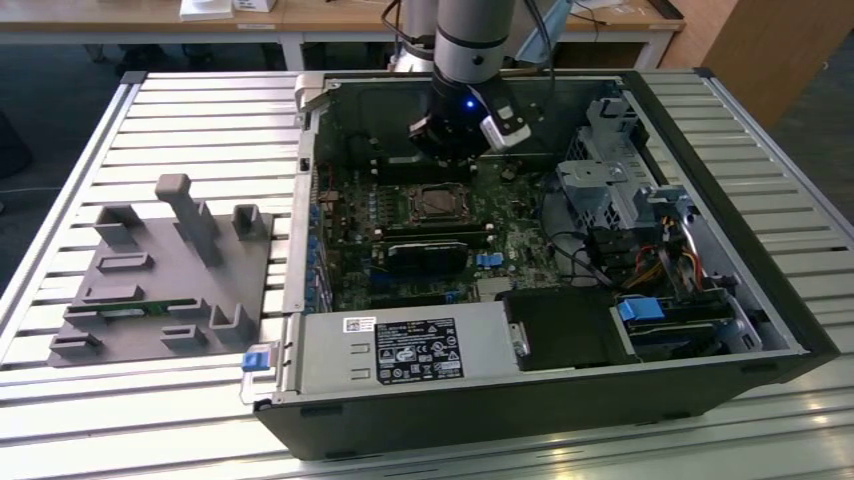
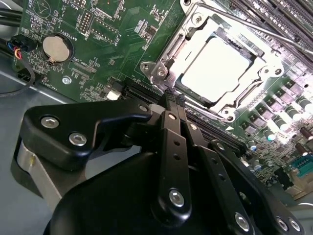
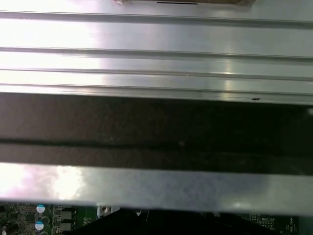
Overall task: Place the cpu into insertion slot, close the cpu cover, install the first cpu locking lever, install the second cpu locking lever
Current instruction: 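Install the first cpu locking lever, then install the second cpu locking lever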
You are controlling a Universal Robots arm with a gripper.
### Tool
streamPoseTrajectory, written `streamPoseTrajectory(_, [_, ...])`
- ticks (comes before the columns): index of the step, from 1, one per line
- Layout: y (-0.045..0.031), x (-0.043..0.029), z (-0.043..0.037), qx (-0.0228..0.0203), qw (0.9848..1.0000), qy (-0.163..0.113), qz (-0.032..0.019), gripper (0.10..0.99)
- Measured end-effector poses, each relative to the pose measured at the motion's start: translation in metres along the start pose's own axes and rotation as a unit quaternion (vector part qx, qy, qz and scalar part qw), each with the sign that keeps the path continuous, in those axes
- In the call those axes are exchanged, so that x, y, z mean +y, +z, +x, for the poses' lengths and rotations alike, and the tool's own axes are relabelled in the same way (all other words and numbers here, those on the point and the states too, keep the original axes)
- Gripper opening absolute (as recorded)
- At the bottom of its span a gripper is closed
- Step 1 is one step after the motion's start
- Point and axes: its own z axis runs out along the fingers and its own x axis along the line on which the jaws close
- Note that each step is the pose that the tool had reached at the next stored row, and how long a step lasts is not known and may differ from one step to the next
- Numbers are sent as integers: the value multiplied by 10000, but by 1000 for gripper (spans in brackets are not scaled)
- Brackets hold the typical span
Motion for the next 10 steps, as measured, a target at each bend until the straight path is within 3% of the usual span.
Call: streamPoseTrajectory(10, [-2,-19,-8,1,10000,0,1,106])
